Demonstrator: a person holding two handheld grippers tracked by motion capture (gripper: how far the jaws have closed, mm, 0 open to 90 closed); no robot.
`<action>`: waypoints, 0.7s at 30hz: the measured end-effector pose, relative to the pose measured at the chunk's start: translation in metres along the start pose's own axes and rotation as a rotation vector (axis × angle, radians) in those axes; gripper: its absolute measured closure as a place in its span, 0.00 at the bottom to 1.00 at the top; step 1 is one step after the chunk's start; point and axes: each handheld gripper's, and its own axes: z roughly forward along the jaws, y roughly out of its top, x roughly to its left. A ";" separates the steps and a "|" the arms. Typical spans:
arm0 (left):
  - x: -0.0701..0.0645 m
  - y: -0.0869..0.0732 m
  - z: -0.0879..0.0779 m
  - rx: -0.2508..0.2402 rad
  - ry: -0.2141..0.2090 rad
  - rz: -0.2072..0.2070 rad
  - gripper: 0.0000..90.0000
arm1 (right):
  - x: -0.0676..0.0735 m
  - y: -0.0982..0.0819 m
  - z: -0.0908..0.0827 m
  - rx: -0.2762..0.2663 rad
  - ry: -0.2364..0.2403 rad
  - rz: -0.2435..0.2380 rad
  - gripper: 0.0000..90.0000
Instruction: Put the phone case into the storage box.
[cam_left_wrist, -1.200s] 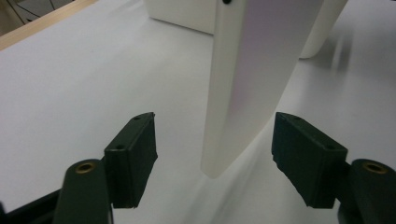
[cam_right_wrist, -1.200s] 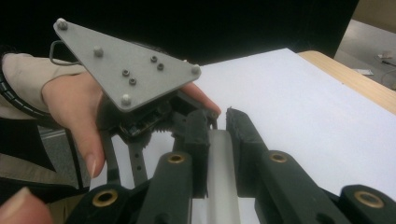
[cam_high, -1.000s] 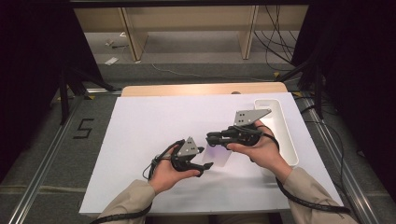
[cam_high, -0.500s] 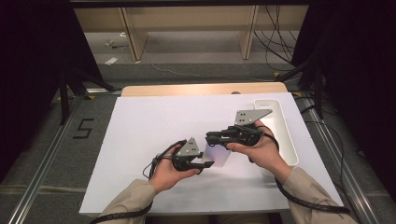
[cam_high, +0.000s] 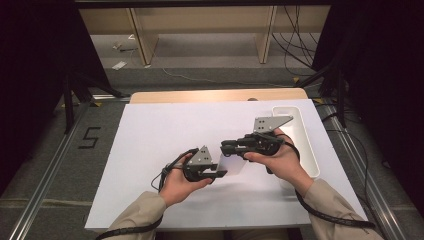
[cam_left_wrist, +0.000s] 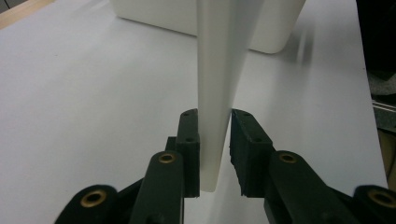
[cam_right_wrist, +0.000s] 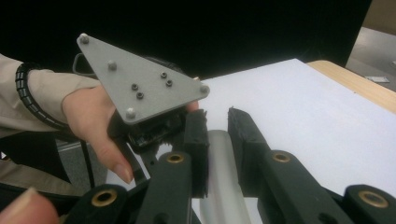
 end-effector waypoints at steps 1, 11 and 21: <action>0.000 0.000 0.000 0.000 0.000 0.001 0.82 | 0.000 0.000 0.000 0.000 0.002 0.003 0.88; 0.001 0.000 -0.002 0.007 0.003 0.018 0.83 | -0.003 -0.003 0.000 -0.017 0.018 0.009 0.86; 0.001 0.001 -0.004 0.000 -0.017 0.010 0.89 | -0.004 -0.003 0.000 -0.039 -0.005 -0.030 0.68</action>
